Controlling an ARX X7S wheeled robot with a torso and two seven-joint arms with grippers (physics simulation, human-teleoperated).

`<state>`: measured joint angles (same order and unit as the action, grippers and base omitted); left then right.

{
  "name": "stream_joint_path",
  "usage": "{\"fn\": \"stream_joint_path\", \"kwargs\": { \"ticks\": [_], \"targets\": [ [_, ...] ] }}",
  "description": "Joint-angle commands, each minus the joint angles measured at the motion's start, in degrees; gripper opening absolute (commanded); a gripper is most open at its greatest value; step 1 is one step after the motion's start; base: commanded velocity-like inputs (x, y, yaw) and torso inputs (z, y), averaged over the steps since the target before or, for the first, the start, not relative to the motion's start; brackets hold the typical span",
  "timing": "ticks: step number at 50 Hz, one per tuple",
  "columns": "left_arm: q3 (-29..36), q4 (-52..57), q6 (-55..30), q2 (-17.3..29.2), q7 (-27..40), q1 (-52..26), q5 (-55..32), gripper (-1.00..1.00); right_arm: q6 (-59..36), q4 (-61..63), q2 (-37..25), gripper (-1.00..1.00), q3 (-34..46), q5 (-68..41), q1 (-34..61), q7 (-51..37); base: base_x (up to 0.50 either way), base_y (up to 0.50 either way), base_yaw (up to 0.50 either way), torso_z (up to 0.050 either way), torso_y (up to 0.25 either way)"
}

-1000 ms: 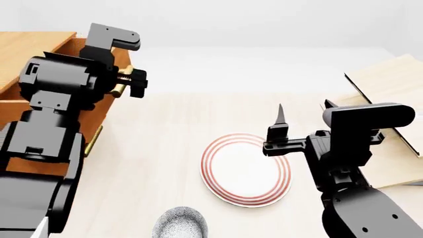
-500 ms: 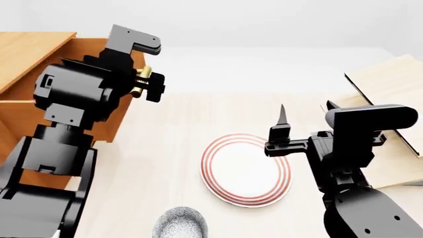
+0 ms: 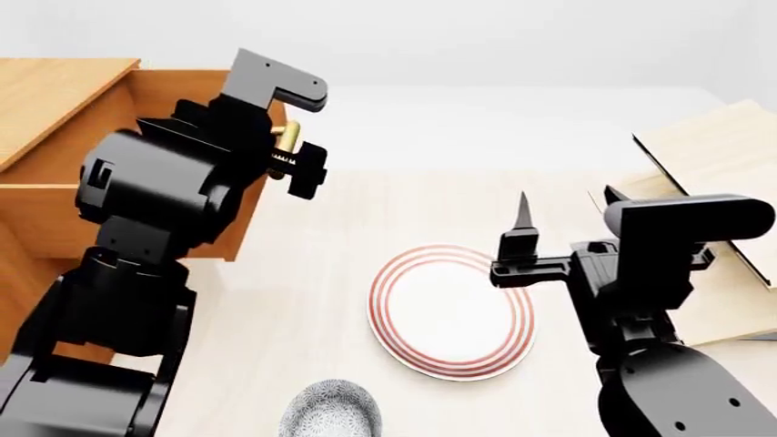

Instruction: Open the top drawer of the cabinet and put the bowl in it.

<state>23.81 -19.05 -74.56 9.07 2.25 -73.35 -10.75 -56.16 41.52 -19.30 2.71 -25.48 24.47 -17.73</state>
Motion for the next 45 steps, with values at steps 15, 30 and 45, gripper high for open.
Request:
{"fn": "stream_joint_path", "kwargs": {
  "ticks": [15,30,45],
  "targets": [
    [0.39,5.44,-4.48,-3.67,-3.70,1.12,-9.87,1.00,0.69,-0.41,-0.38,1.00,-0.80,-0.90,-0.47,-0.15,0.00,0.00,0.00,0.000,0.001],
    [-4.52,6.11,6.43,-1.97,1.74,-7.20,-5.77,1.00,1.49,-0.61,-0.56,1.00,-1.04,-1.16,-0.97,-0.28,0.00,0.00,0.00,0.000,0.001],
    [-6.46,31.26,6.09,3.71,-0.24,-4.81,-9.51,1.00,0.49,1.53,-0.87,1.00,-1.57,-2.13,-1.08,-1.05,0.00,0.00,0.00,0.000,0.000]
  ]
}}
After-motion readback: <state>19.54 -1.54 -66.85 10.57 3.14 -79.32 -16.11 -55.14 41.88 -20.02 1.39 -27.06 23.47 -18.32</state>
